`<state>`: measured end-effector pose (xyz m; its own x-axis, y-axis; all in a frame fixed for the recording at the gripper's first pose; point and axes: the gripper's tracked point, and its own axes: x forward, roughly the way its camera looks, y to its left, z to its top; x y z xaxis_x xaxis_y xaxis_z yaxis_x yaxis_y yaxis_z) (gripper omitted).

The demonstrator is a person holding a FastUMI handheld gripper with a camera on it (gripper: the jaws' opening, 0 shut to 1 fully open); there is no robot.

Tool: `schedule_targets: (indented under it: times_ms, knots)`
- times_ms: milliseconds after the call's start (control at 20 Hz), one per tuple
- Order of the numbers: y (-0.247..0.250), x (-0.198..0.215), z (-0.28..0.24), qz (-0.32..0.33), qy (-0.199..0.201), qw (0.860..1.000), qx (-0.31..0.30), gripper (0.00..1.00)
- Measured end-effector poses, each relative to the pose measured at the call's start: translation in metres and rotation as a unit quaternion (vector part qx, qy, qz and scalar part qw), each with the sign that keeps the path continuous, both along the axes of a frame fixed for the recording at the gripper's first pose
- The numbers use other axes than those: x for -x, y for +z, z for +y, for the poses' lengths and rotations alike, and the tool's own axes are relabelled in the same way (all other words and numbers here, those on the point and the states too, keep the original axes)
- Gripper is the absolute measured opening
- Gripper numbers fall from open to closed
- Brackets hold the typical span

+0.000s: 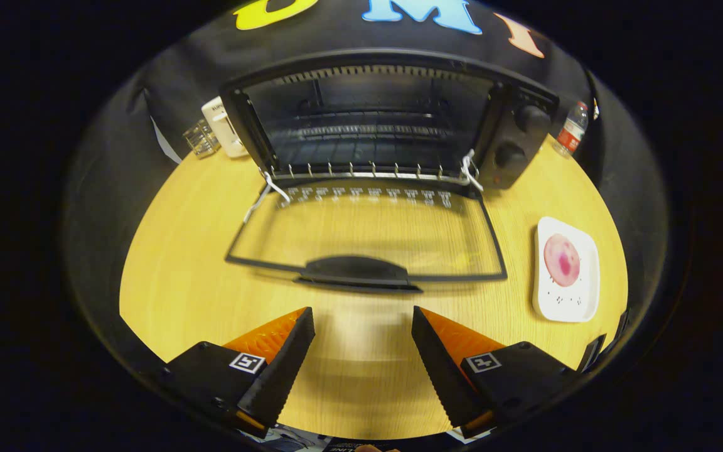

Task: Open the toaster oven, put the food inside, and close the toaster oven door.

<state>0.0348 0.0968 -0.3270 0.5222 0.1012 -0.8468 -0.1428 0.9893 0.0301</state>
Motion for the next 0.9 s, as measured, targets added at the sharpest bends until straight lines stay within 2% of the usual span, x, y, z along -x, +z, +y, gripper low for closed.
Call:
schedule_targets:
  times_ms: [250, 450, 650, 900]
  knots:
    - [0.011, 0.014, -0.007, -0.021, 0.039, 0.999, 0.019, 0.99]
    - [0.037, 0.023, -0.010, -0.049, 0.048, 0.998, 0.012, 0.99]
    - [0.068, 0.026, -0.039, -0.084, 0.039, 0.995, 0.025, 1.00]
    - [0.098, 0.021, -0.092, -0.106, -0.002, 0.994, 0.025, 0.99]
